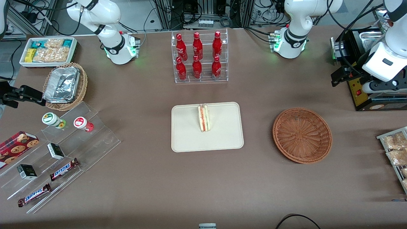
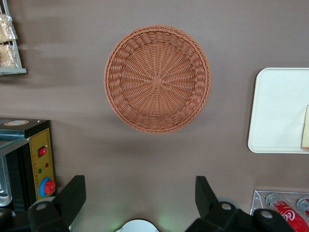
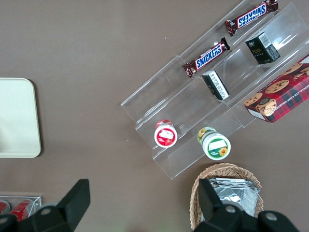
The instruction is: Place sandwich from basket to tray
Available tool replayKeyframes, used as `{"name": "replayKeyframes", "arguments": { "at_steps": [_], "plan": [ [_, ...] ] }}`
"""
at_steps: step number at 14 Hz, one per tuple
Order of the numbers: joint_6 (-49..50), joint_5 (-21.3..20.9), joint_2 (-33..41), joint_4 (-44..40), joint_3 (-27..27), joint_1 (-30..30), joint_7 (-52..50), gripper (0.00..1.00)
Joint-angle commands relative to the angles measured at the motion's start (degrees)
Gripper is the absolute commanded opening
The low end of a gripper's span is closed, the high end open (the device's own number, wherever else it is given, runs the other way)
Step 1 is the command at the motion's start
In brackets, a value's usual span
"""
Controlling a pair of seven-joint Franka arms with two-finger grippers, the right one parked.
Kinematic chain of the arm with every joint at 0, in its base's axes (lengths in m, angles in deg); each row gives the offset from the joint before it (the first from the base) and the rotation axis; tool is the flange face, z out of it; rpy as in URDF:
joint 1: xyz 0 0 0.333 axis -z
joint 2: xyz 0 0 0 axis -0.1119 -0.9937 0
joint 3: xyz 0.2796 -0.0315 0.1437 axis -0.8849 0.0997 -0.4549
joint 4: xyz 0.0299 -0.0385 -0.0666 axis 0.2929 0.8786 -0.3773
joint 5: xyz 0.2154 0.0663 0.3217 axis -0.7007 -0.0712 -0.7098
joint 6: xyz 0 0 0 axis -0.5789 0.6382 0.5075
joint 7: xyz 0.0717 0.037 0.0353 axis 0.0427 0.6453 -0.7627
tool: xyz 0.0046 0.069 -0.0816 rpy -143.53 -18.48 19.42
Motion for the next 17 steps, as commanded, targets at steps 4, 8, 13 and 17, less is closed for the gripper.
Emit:
{"name": "replayKeyframes", "arguments": {
  "at_steps": [4, 8, 13, 17],
  "plan": [
    [0.1, -0.6, -5.8, -7.2, 0.9, -0.9, 0.8, 1.00],
    [6.8, -0.2, -11.2, -15.4, 0.8, -1.0, 0.3, 1.00],
    [6.7, 0.2, -11.7, -15.9, 0.9, -1.0, -0.1, 1.00],
    [6.7, 0.3, -11.7, -16.0, 0.9, -1.0, -0.1, 1.00]
  ]
}}
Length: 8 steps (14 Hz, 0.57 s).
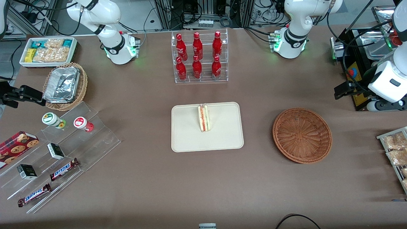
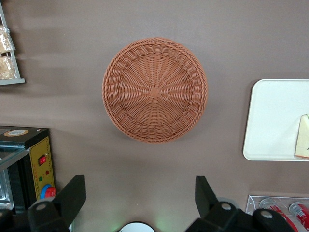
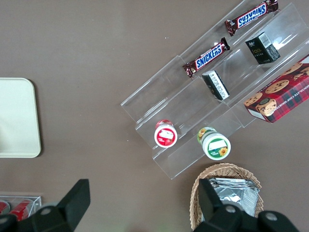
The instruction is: Place sandwich from basket to tray
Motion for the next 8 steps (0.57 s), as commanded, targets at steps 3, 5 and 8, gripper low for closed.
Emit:
{"name": "replayKeyframes", "arguments": {
  "at_steps": [3, 5, 8],
  "plan": [
    [1.3, -0.7, 0.0, -0.9, 0.9, -0.6, 1.3, 1.00],
    [0.3, -0.5, 1.3, 0.5, 0.9, -0.7, 1.6, 1.00],
    [-1.0, -0.8, 3.5, 3.5, 1.0, -0.5, 1.1, 1.00]
  ]
}}
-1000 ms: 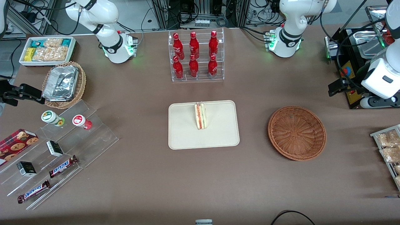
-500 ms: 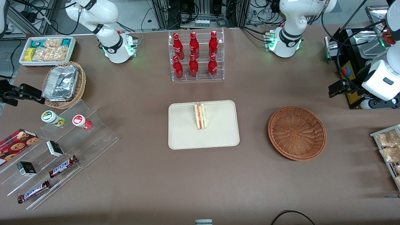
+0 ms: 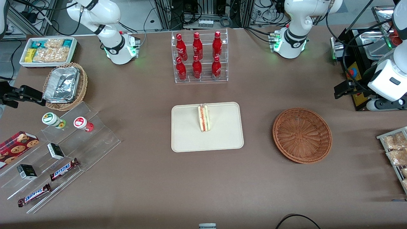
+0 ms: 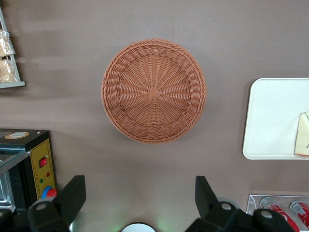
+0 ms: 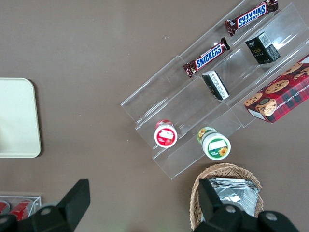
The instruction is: Place sandwich from basket to tray
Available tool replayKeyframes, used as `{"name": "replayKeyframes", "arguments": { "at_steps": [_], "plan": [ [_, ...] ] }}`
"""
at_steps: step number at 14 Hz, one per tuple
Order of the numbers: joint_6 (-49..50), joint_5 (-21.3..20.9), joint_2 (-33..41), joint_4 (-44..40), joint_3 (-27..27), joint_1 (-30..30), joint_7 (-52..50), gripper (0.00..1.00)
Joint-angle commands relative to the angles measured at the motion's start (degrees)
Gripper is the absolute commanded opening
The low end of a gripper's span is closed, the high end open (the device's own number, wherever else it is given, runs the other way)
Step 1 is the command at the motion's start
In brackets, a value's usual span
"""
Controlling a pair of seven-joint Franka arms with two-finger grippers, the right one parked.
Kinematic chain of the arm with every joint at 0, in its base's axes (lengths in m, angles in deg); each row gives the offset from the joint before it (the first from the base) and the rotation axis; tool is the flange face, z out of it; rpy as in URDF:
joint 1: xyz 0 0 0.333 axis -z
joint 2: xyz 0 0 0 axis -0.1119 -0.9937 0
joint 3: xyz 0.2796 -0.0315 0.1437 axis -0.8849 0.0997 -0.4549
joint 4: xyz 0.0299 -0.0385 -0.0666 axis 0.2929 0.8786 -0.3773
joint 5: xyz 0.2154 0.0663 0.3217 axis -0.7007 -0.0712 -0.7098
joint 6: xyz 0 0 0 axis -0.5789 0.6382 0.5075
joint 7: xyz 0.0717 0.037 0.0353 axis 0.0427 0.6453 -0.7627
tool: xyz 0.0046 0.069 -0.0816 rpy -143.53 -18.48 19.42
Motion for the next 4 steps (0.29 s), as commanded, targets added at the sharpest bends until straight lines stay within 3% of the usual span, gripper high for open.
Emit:
{"name": "replayKeyframes", "arguments": {
  "at_steps": [1, 4],
  "plan": [
    [-0.9, -1.7, 2.9, 3.1, 0.7, -0.4, 0.5, 1.00],
    [-0.5, -2.1, 2.5, 2.2, 1.0, -0.2, 1.0, 1.00]
  ]
}}
